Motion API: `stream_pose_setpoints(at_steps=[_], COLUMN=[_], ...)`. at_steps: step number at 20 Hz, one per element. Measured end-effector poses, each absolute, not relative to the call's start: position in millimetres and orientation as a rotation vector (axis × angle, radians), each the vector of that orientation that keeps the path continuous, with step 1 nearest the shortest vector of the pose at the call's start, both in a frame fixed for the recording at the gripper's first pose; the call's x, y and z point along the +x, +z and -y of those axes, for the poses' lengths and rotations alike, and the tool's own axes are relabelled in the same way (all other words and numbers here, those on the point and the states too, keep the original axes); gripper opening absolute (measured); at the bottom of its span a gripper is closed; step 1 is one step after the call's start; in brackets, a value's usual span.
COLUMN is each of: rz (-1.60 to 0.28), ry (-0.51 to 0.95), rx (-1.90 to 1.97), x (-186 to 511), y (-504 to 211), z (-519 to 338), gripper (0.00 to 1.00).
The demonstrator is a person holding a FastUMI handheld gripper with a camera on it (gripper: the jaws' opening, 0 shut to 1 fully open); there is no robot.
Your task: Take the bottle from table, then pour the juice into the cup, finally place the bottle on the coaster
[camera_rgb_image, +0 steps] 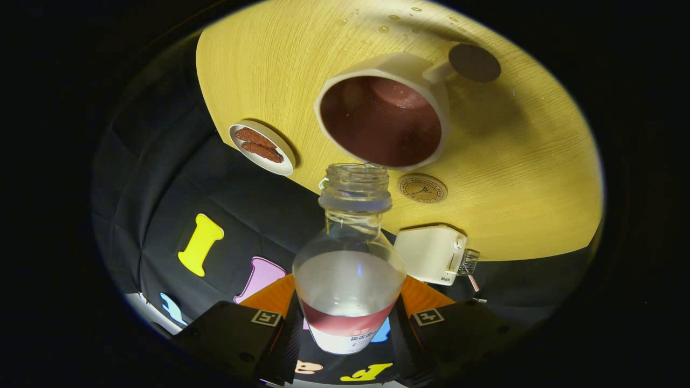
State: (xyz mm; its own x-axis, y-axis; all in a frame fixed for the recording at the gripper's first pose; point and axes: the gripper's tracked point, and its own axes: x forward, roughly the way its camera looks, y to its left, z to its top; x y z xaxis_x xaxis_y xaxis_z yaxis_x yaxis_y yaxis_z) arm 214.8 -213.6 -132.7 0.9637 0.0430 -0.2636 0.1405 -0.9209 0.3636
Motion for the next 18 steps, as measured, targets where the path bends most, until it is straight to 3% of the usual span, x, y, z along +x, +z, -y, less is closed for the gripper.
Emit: stream_pose_setpoints(at_steps=[11, 18], rz=[-0.054, -0.061], ry=[-0.391, -0.415], rx=[2.621, 2.129], x=[212, 199], y=[-119, -119], z=[209, 171], gripper=[0.73, 0.72])
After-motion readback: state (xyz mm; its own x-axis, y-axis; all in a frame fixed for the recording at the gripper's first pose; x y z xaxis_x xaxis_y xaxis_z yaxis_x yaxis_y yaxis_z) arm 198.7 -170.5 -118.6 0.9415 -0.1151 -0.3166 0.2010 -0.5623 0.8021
